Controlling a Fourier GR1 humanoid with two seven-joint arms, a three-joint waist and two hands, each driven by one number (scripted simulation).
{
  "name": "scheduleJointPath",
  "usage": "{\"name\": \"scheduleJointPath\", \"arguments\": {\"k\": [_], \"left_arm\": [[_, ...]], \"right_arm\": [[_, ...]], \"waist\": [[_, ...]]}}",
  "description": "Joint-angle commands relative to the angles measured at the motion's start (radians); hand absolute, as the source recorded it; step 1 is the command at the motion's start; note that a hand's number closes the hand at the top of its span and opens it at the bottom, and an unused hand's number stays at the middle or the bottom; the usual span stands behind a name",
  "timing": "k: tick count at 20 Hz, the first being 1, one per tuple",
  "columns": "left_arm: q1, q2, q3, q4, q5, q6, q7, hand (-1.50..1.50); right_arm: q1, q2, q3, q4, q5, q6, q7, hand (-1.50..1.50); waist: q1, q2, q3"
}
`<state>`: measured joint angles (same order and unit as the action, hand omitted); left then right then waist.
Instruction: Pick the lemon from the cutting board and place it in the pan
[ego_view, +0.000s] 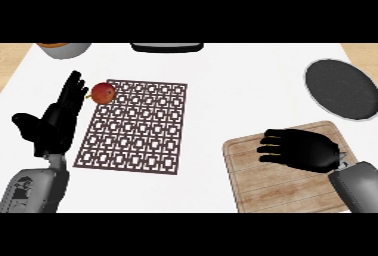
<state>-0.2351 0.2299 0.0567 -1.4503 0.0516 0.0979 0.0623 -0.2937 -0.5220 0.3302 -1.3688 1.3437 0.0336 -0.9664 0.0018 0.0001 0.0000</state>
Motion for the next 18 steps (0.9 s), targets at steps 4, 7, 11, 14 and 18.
{"name": "scheduleJointPath", "arguments": {"k": [4, 7, 11, 14, 18], "left_arm": [[-0.020, -0.007, 0.016, -0.041, -0.010, 0.005, 0.050, 0.00], [-0.009, 0.016, 0.059, 0.035, 0.014, -0.043, -0.034, 0.00], [-0.003, -0.024, 0.012, 0.010, -0.018, 0.004, 0.016, 0.00], [0.029, -0.010, 0.031, -0.012, -0.022, 0.020, 0.021, 0.00], [0.026, 0.010, 0.046, -0.029, -0.002, -0.004, 0.027, 0.00]], "right_arm": [[-0.001, 0.025, -0.006, 0.020, 0.038, -0.067, -0.103, 1.50], [0.009, 0.005, -0.028, 0.006, 0.023, -0.069, -0.131, 1.50], [0.088, 0.101, -0.086, 0.069, 0.005, 0.153, 0.175, 1.50], [0.209, 0.157, -0.184, 0.134, -0.045, 0.257, 0.362, 1.50], [0.223, 0.276, -0.260, -0.020, -0.092, 0.319, 0.568, 1.50]], "waist": [[-0.001, 0.000, 0.000], [-0.003, 0.000, 0.000], [-0.024, -0.001, -0.003], [-0.066, -0.005, -0.004], [-0.048, -0.014, -0.003]]}}
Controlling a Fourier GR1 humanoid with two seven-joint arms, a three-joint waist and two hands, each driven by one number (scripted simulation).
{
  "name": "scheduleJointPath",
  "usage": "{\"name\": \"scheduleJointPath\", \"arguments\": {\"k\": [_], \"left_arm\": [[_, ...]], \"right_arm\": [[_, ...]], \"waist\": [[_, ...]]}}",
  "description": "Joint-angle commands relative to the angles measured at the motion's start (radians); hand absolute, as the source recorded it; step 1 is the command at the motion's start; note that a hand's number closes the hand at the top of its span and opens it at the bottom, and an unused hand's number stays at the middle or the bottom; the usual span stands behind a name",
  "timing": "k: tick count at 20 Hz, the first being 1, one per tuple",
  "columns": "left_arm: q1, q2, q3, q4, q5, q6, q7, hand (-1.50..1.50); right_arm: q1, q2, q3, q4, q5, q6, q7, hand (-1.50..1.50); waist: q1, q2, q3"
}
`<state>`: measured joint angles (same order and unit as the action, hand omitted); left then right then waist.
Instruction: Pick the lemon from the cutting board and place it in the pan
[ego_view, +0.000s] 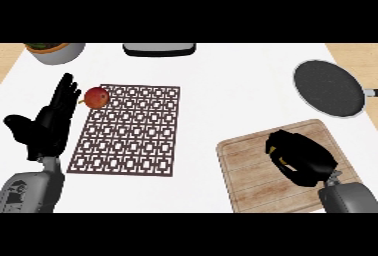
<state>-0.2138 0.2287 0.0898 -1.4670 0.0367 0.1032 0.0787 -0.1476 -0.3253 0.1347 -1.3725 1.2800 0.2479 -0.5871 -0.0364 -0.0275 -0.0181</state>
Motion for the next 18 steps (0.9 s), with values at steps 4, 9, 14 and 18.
{"name": "scheduleJointPath", "arguments": {"k": [4, 9, 14, 18], "left_arm": [[0.004, -0.008, 0.000, 0.024, 0.002, -0.009, -0.023, 0.00], [-0.008, -0.012, -0.002, 0.012, 0.000, -0.008, -0.015, 0.00], [0.003, -0.016, -0.016, -0.062, 0.009, -0.020, 0.039, 0.00], [-0.014, -0.027, -0.032, -0.037, -0.011, -0.013, 0.046, 0.00]], "right_arm": [[0.127, 0.163, -0.115, -0.315, -0.070, 0.029, 0.299, 1.50], [0.132, 0.213, -0.203, -0.594, -0.197, 0.137, 0.391, 1.50], [0.082, 0.242, -0.317, -0.669, -0.291, 0.166, 0.479, 1.50], [-0.086, 0.228, -0.505, -0.515, -0.477, 0.200, 0.502, 1.50]], "waist": [[-0.007, 0.017, 0.016], [0.009, 0.021, 0.017], [0.032, 0.025, 0.018], [0.037, 0.029, 0.019]]}}
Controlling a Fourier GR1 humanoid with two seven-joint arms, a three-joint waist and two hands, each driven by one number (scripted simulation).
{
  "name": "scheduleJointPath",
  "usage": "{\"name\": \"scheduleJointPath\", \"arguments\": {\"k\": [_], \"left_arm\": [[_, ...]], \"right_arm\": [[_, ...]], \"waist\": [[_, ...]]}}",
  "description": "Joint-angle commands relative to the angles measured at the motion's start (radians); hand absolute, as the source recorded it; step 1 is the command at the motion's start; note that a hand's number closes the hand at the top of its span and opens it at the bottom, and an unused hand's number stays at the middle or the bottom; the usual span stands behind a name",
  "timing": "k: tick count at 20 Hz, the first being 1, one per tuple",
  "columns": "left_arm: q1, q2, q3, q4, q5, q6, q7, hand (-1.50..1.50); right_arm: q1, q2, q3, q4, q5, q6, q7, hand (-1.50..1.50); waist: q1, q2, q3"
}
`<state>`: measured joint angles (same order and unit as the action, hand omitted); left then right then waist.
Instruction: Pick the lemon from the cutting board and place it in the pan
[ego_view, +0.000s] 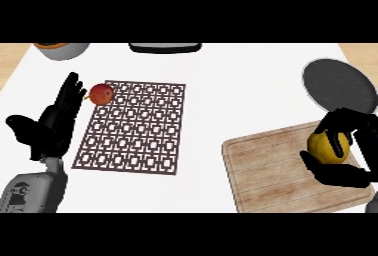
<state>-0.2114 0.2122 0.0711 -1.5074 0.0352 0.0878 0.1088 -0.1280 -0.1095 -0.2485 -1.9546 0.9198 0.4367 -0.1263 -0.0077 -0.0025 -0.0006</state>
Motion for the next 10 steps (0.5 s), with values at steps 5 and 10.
{"name": "scheduleJointPath", "arguments": {"k": [5, 10], "left_arm": [[-0.031, 0.001, 0.003, 0.024, -0.005, -0.011, -0.015, 0.00], [-0.007, -0.004, -0.018, -0.076, -0.006, -0.009, 0.044, 0.00]], "right_arm": [[-0.310, -0.101, -0.305, 0.375, -0.234, -0.025, 0.034, 1.50], [-0.354, -0.284, -0.349, 0.678, -0.161, -0.165, -0.143, 1.50]], "waist": [[0.021, 0.010, 0.002], [0.037, 0.008, 0.003]]}}
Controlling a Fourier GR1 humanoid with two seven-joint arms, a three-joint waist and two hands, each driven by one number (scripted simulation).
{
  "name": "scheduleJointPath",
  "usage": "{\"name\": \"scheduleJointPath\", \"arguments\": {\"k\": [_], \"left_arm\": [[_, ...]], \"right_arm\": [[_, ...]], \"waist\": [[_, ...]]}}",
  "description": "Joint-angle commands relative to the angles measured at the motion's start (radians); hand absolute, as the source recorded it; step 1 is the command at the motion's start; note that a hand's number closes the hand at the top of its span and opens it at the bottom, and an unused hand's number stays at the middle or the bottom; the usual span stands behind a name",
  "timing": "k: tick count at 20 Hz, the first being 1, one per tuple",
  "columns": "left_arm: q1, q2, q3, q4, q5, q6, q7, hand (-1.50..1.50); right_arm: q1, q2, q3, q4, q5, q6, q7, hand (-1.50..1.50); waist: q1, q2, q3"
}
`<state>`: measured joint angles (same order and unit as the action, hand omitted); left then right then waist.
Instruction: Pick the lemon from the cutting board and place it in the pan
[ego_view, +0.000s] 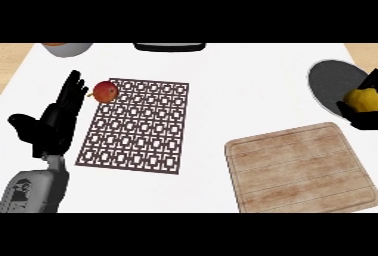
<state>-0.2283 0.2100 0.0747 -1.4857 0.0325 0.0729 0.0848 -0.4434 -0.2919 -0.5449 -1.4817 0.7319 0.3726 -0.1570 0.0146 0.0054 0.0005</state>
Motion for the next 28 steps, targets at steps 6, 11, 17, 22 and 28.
{"name": "scheduleJointPath", "arguments": {"k": [6, 11, 17, 22, 28], "left_arm": [[-0.068, -0.004, 0.008, 0.061, 0.010, -0.018, -0.014, 0.00], [-0.075, -0.039, -0.032, 0.034, -0.017, 0.005, -0.004, 0.00], [-0.097, -0.028, -0.033, 0.040, -0.016, -0.010, 0.003, 0.00], [-0.073, -0.052, -0.048, 0.044, -0.017, -0.013, -0.041, 0.00], [-0.083, -0.029, -0.024, 0.045, -0.005, -0.020, -0.015, 0.00]], "right_arm": [[-0.162, -0.199, -0.031, 0.567, 0.161, -0.360, -0.238, 1.50], [-0.260, -0.326, -0.083, 0.811, 0.179, -0.460, -0.301, 1.50], [-0.293, -0.327, -0.112, 1.002, 0.172, -0.571, -0.382, 1.50], [-0.320, -0.314, -0.129, 1.137, 0.157, -0.523, -0.365, -1.50], [-0.344, -0.361, -0.140, 1.259, 0.125, -0.270, -0.387, -1.50]], "waist": [[0.030, 0.021, 0.002], [0.060, 0.031, 0.006], [0.080, 0.041, 0.010], [0.091, 0.044, 0.009], [0.090, 0.043, 0.010]]}}
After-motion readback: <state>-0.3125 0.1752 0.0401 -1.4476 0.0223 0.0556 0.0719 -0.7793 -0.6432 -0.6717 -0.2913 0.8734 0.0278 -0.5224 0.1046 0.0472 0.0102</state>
